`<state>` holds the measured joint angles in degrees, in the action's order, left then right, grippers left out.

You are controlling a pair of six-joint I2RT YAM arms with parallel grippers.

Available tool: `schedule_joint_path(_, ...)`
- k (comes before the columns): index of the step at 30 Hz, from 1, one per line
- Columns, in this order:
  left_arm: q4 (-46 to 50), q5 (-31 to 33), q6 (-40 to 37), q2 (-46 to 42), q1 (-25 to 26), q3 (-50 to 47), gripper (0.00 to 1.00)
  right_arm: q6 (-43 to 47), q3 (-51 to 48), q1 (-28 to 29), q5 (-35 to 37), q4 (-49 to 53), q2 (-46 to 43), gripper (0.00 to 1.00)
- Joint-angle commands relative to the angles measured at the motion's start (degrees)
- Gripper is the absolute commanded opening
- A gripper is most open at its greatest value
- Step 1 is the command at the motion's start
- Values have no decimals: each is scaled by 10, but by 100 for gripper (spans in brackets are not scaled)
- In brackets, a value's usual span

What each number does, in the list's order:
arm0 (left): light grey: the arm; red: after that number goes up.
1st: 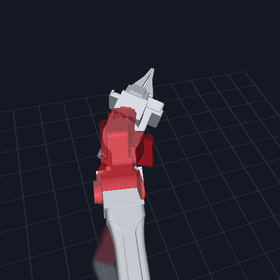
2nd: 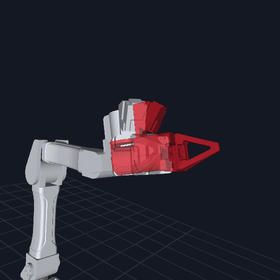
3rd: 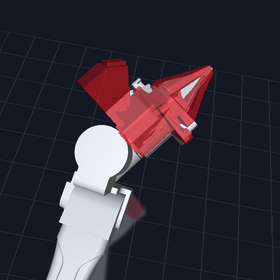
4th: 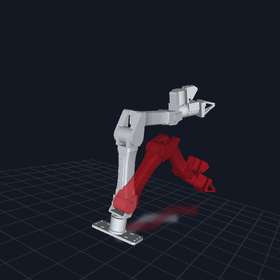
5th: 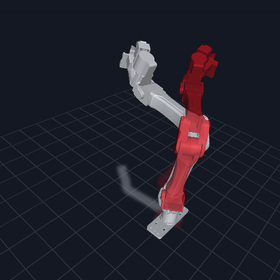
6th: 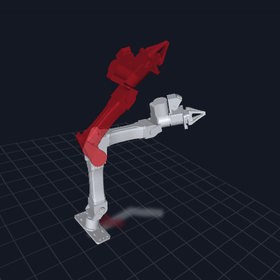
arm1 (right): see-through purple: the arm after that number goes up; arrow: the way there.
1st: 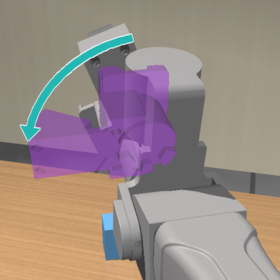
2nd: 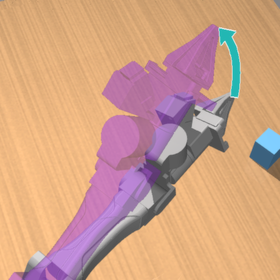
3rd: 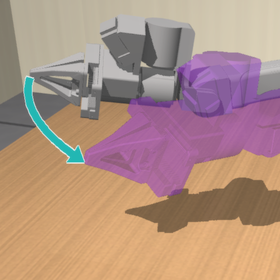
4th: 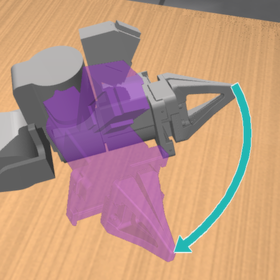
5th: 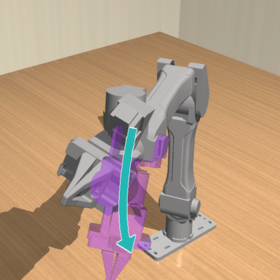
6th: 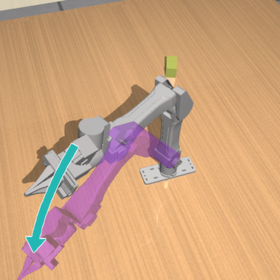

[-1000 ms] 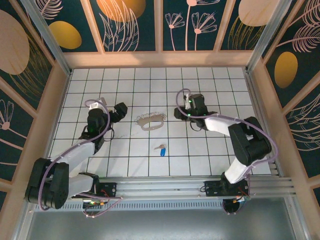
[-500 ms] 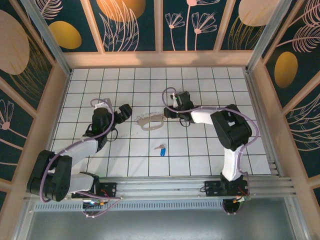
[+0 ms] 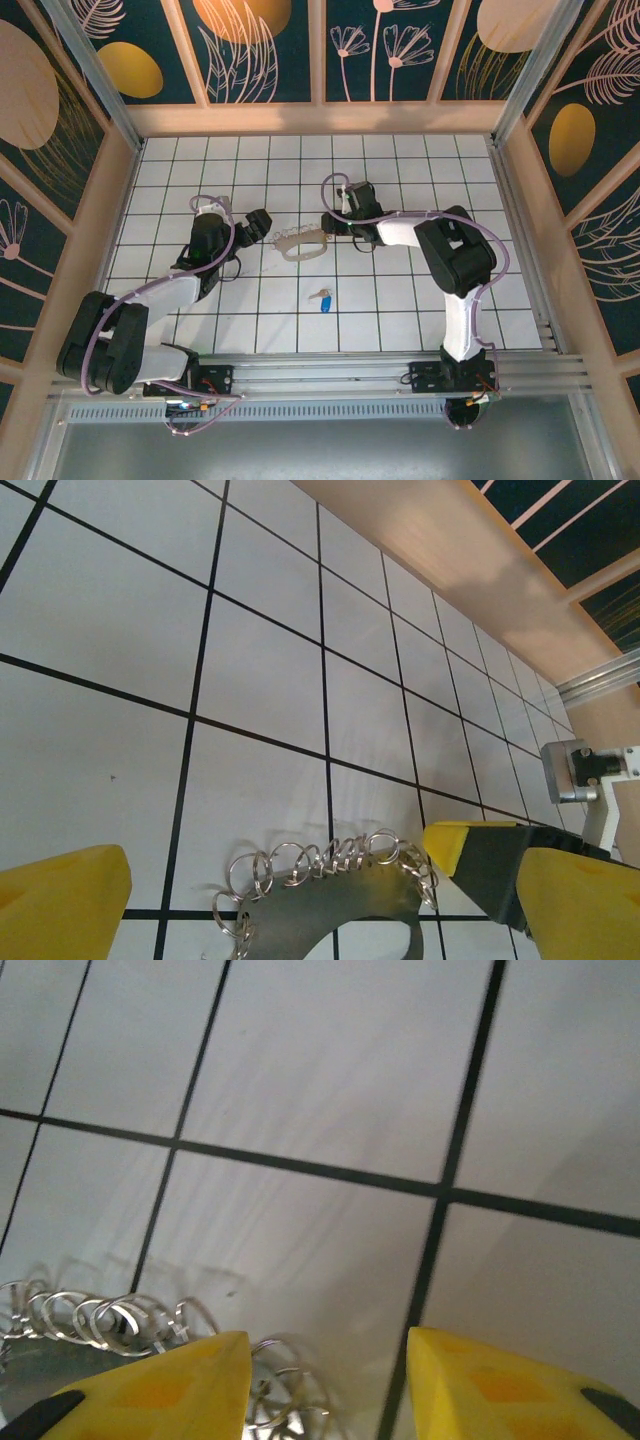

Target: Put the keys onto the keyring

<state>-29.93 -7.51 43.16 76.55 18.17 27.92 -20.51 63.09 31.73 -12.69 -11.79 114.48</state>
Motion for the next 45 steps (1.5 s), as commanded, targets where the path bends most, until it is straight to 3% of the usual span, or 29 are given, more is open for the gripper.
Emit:
schedule_joint_path(1, -3, -6, -3, -1, 4, 15, 99, -18, -20, 16, -23, -8, 4, 45)
schedule_joint_path(16, 11, 8, -7, -19, 4, 15, 99, -44, -82, 64, -22, -39, -47, 45)
schedule_joint_path(23, 18, 11, -16, -24, 4, 14, 99, -53, -139, 66, 81, -39, -125, 48)
schedule_joint_path(28, 24, 12, -19, -35, 4, 11, 98, -24, -167, 72, 87, -18, -161, 48)
schedule_joint_path(45, 31, 12, -24, -47, 4, 16, 99, 36, -81, 109, 63, 16, -57, 44)
